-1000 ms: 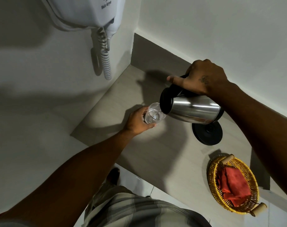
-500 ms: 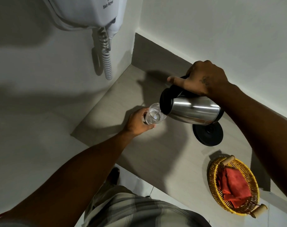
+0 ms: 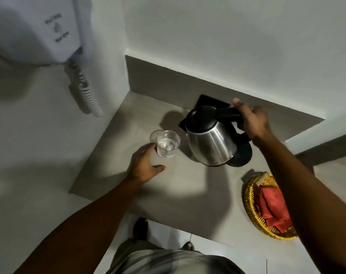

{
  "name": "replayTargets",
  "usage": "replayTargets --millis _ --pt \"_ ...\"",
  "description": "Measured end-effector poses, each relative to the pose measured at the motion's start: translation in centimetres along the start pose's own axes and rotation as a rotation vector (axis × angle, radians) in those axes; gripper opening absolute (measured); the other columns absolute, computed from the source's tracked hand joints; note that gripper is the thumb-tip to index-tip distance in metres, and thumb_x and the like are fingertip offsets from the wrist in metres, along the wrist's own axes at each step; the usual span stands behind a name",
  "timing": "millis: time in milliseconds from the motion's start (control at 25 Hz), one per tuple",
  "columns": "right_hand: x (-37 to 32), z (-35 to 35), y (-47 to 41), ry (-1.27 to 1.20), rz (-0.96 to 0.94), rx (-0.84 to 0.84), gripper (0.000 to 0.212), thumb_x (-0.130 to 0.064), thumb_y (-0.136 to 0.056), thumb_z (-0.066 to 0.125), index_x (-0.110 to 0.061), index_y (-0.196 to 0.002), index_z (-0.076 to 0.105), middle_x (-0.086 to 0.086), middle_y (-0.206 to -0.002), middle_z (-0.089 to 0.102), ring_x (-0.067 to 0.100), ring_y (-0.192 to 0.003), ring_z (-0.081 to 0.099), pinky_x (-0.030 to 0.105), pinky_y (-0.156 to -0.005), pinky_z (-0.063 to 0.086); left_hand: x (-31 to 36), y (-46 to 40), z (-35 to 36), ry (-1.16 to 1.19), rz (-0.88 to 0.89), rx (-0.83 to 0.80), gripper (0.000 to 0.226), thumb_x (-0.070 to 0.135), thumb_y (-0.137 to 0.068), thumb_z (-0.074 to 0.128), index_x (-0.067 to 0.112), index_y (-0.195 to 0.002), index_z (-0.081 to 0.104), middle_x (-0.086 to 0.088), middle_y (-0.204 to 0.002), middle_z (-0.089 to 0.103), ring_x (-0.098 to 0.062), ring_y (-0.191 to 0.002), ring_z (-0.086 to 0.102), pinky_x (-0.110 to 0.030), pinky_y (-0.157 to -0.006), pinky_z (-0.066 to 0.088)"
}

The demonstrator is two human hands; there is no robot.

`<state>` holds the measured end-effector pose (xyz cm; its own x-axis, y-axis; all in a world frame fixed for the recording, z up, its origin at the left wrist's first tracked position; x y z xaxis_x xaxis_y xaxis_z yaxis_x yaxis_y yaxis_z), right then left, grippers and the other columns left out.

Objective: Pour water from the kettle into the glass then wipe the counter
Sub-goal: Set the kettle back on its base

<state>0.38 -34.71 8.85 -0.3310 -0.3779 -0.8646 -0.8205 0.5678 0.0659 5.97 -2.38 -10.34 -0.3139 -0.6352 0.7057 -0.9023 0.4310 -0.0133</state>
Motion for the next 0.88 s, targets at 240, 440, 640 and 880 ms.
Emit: replayTargets --millis 240,440,640,880 --pt "8.8 -8.0 1.2 -0.38 0.076 0.217 0.038 -0.047 -0.089 0.06 -0.016 -0.068 0.059 -0.01 -0.05 0.054 0.007 -0.045 0.051 0.021 -0.047 0.042 -1.5 1.5 0.9 -0.13 0.002 -0.02 0.103 0.072 -0.062 0.063 -0.002 -0.134 0.055 -0.021 -0.143 0.053 -0.034 -0.133 0.05 -0.039 -0.112 0.04" --pt "14.6 -12.5 0.5 -0.54 0.169 0.461 0.042 -0.052 -0.084 0.062 -0.011 -0.077 0.059 -0.001 -0.055 0.047 0.012 -0.043 0.046 0.021 -0.045 0.039 -1.7 1.7 2.0 -0.143 -0.071 -0.119 0.104 0.057 -0.064 0.082 -0.008 -0.138 0.049 -0.023 -0.152 0.043 -0.035 -0.141 0.041 -0.036 -0.115 0.03" --pt "16.9 -13.2 -1.6 -0.579 0.19 0.472 0.043 -0.056 -0.08 0.062 -0.013 -0.076 0.062 -0.003 -0.052 0.05 0.013 -0.043 0.048 0.021 -0.045 0.041 -1.6 1.8 2.4 -0.106 -0.125 -0.197 0.101 0.038 -0.064 0.092 -0.003 -0.143 0.045 -0.017 -0.157 0.038 -0.029 -0.145 0.036 -0.032 -0.117 0.026" --pt "19.7 -12.9 -1.9 -0.584 0.214 0.472 0.04 -0.05 -0.087 0.06 -0.015 -0.07 0.064 -0.004 -0.048 0.05 0.013 -0.042 0.049 0.021 -0.045 0.041 -1.4 2.0 2.0 -0.135 -0.135 -0.215 0.105 0.047 -0.064 0.088 0.003 -0.147 0.042 -0.012 -0.159 0.035 -0.024 -0.147 0.033 -0.032 -0.118 0.024"
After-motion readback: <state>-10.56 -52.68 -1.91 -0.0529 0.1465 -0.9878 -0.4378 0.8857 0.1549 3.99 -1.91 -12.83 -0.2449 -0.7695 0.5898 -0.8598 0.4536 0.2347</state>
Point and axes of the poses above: each hand's wrist, its own y-axis away from the middle knuckle, its own z-axis out of the palm, x = y × z, the point moved 8 cm from there along -y, towards the middle knuckle
